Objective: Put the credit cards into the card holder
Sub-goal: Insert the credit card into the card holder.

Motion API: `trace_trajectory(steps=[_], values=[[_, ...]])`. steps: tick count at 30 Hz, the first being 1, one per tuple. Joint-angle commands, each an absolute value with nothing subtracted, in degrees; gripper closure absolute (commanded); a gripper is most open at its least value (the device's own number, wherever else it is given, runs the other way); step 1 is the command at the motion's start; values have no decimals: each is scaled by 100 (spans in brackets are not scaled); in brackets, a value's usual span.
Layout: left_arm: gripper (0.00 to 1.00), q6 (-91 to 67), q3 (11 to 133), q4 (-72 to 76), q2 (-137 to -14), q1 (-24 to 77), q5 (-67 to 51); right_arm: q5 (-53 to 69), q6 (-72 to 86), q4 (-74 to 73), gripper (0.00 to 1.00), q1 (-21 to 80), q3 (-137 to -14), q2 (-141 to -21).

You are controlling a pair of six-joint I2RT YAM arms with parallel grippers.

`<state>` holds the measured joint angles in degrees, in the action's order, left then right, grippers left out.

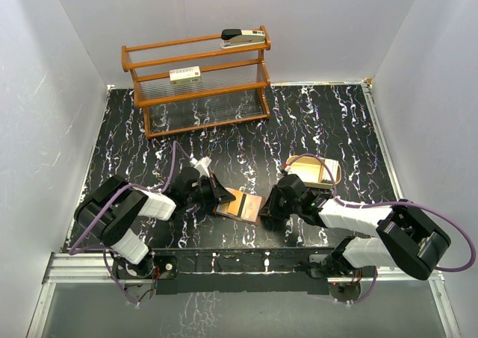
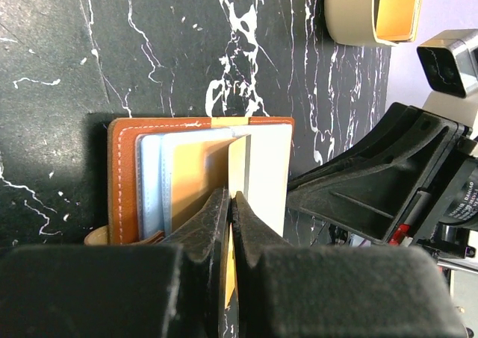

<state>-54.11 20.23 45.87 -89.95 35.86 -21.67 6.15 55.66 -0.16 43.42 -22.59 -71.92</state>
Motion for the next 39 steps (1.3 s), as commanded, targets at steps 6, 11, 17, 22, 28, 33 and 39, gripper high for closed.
trace_trajectory(steps=[6,11,17,22,28,33,39], values=[[100,-5392,1908,5058,-9347,3730,-2256,536,5606,-198,89,4396,-2239,-7124],[100,-5149,2056,4735,-9303,3727,-2364,554,5410,-532,88,4400,-2514,-7156],[100,-5259,2004,4435,-9024,3727,-2296,387,5551,-1012,75,4398,-2834,-6552],[100,-5572,1858,4628,-9069,3736,-2214,194,5702,-1017,69,4397,-2844,-6358],[100,-5732,1804,4803,-9110,3735,-2313,170,5497,-963,71,4402,-2950,-6893],[100,-5665,1838,4563,-9115,3735,-2447,8,5233,-1067,78,4403,-3039,-7345],[100,-5578,1900,4280,-9039,3735,-2643,-123,5099,-1134,90,4395,-2971,-7298]])
